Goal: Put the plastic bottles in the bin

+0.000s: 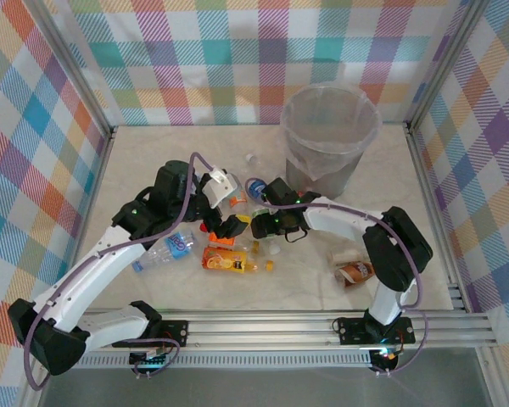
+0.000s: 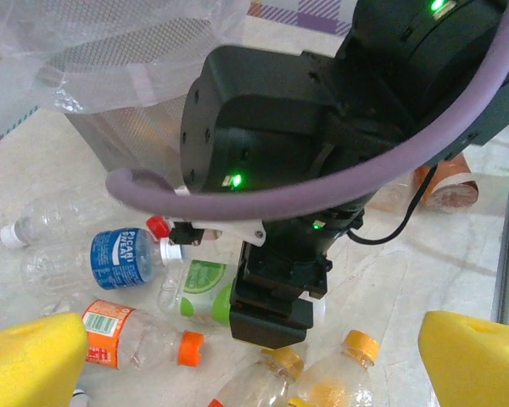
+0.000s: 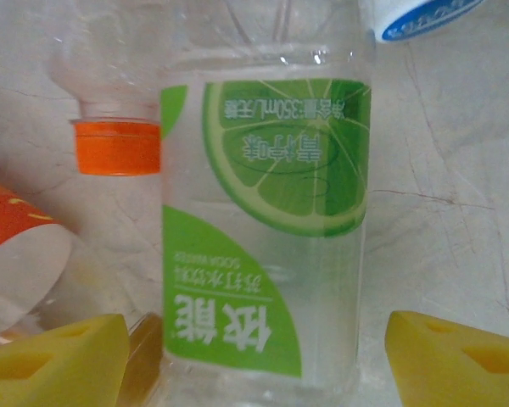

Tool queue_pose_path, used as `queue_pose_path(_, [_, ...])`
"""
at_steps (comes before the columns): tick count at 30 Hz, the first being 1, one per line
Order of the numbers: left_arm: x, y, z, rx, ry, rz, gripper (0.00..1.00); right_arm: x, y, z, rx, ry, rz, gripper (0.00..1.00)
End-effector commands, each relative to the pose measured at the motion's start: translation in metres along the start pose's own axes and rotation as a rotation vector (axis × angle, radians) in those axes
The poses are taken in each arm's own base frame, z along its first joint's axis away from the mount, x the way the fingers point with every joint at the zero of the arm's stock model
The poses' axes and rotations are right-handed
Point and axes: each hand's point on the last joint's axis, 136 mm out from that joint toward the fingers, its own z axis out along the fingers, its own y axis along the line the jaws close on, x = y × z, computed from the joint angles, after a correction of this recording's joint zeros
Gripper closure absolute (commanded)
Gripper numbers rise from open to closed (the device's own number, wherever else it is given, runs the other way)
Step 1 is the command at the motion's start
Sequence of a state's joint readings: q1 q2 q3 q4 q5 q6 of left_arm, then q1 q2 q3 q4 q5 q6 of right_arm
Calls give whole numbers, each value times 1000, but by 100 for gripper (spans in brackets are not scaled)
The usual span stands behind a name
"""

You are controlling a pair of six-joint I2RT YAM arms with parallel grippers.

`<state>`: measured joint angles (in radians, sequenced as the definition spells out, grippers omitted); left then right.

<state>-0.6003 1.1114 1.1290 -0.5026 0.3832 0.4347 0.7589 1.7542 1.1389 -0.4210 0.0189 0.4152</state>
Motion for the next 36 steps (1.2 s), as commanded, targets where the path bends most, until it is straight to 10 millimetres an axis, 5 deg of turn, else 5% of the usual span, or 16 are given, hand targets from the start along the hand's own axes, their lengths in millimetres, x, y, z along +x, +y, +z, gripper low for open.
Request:
queue_pose_path(1, [-11,-5,-6,19,-23,15,0,-9,4,5,1,-23,11,20])
queue_pose_path(17, [-13,-8,-5,40,-31,8,0,-10,-9,16,108,-1,-24,24])
queue_pose_path(26, [-14,-9,-5,46,-34,8,0,-9,-13,14,158,10,-65,36])
queue_pose_path(36, [-19,-9,-8,35,-72,-2,0,-22,5,-14,91,-53,-64,41])
